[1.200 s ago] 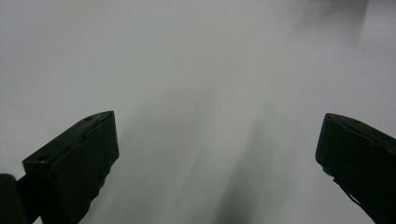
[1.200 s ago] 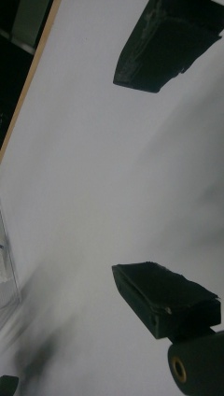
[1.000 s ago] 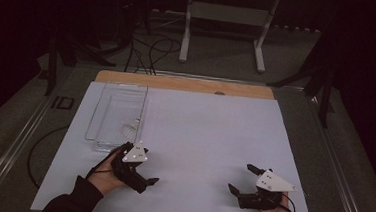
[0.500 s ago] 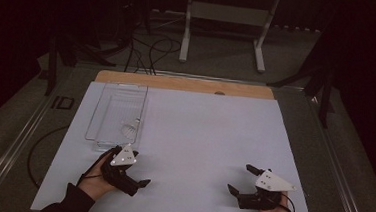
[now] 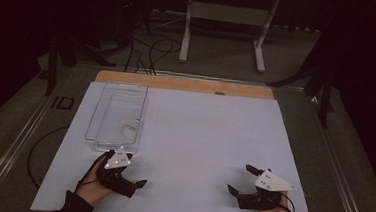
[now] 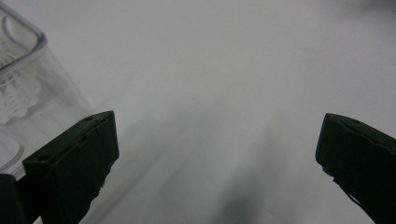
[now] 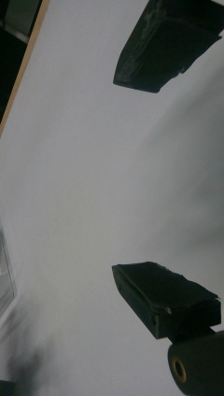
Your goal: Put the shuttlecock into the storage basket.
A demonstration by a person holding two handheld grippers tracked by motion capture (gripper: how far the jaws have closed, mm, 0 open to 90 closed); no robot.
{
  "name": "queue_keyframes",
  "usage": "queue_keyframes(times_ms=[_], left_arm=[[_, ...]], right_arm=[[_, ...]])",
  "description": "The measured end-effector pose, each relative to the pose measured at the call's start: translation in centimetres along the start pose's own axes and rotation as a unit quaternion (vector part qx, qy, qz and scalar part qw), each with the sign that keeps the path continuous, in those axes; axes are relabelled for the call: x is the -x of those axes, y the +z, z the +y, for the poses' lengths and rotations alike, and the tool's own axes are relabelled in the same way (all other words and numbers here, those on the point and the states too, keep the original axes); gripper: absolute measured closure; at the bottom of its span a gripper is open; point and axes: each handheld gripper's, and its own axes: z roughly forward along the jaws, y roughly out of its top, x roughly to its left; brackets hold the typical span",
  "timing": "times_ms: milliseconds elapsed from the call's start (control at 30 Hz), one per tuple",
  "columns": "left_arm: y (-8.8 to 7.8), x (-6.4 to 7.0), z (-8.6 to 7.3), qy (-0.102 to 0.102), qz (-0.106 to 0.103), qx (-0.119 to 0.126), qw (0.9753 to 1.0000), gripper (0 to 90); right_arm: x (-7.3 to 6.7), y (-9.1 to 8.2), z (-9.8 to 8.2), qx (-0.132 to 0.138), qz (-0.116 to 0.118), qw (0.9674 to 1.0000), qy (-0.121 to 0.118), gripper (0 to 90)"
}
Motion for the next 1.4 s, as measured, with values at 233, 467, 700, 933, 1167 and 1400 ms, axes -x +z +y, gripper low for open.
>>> queue_keyframes(times_ms=[233, 467, 700, 933, 1167, 1400], left_arm=[[0.1, 0.5, -0.5, 0.001, 0.033, -0.008, 0.9994, 0.1], [0.2, 0.1, -1.0, -0.033, 0.036, -0.001, 0.9988, 0.1], [0.5, 0.1, -1.3, -0.048, 0.054, 0.011, 0.9973, 0.1], [0.7, 0.1, -1.5, -0.060, 0.060, 0.012, 0.9963, 0.1], [0.7, 0.3, -1.4, -0.060, 0.076, 0.026, 0.9950, 0.1], [0.6, 0.4, -1.5, -0.066, 0.081, 0.045, 0.9935, 0.1]], right_arm=[[0.0, 0.0, 0.0, 0.001, 0.002, 1.0000, -0.001, 8.6], [0.0, 0.0, 0.0, 0.001, 0.003, 1.0000, -0.002, 8.6], [0.0, 0.0, 0.0, -0.001, 0.004, 1.0000, -0.002, 8.7], [0.0, 0.1, 0.0, -0.002, 0.006, 1.0000, -0.002, 8.6], [0.1, 0.0, 0.0, 0.000, 0.005, 1.0000, -0.002, 8.6], [0.1, 0.2, -0.1, -0.002, 0.009, 1.0000, 0.001, 8.6]])
